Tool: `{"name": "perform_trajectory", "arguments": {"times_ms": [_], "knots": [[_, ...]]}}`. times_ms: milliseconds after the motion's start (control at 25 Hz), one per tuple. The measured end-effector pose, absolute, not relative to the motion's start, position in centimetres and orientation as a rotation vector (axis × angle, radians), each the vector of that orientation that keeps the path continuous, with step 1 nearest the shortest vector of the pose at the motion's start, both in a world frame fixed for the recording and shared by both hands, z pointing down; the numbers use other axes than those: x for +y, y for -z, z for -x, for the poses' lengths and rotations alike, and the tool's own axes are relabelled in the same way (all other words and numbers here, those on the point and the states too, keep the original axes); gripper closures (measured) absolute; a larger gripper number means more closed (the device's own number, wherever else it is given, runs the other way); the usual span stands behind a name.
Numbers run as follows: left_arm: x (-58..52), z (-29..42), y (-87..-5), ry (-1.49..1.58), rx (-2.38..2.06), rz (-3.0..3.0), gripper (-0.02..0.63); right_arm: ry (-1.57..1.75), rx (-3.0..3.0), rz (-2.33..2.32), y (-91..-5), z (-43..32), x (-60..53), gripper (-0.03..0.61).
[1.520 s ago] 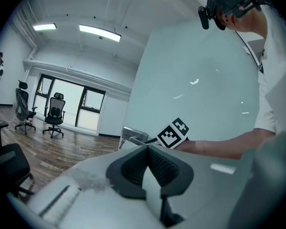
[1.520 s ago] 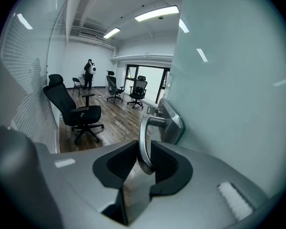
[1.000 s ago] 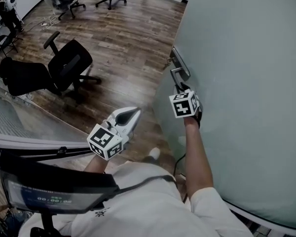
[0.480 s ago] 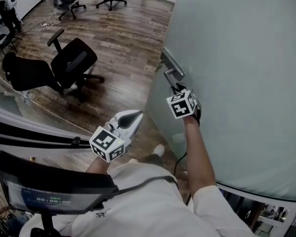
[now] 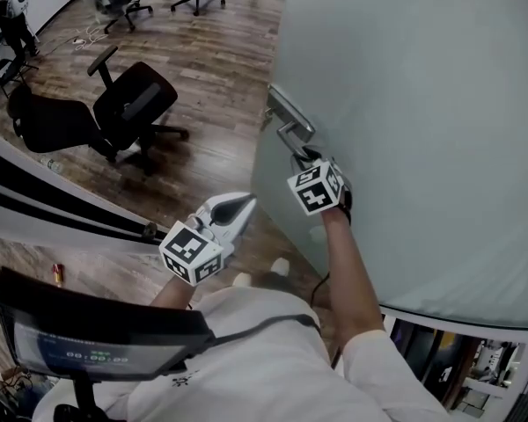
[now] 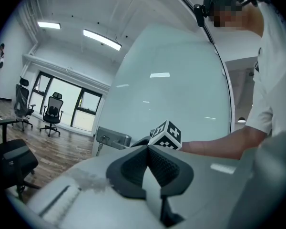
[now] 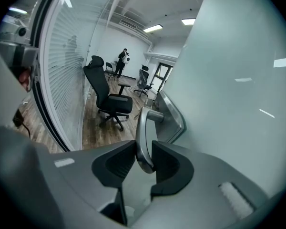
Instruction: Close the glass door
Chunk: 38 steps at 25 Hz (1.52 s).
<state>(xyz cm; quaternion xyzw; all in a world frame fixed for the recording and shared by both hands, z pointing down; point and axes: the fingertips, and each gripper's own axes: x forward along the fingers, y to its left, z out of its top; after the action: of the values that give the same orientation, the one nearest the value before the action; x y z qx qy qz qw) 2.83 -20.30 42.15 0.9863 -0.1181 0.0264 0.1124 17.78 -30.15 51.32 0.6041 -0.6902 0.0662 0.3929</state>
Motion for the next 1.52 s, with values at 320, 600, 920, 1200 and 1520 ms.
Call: {"name": "perform_trajectory", "arguments": {"times_ms": [320,600,920,1200,1520], "knots": [[-18.8,-2.0,-42.1,-0.061,-0.378,-2.883,0.609,-0.115,-1.822,-1.453,-51.1,-13.3,-28.1,0.469],[-17.2,-0.7,-42.0,-0.077,-0.506,-2.863,0.609,-0.068,-1.872,-1.4,-50.5,-10.3,-26.5,0.474],[-14.6,1.9,-42.4,-0.063,-0.713,-2.802,0.609,-0.039,-1.915,-1.355,-50.8,-7.4,-23.9,0.474],[-12.4,5.8,-42.4,-0.073,-0.893,-2.741,0.609,-0.005,-1.95,-1.315,-50.2,-4.5,-22.2,0.474],[-10.4,8.8,-41.7,-0.086,-0.974,-2.703,0.609,0.014,-1.977,-1.281,-49.4,-1.9,-21.2,0.472]]}}
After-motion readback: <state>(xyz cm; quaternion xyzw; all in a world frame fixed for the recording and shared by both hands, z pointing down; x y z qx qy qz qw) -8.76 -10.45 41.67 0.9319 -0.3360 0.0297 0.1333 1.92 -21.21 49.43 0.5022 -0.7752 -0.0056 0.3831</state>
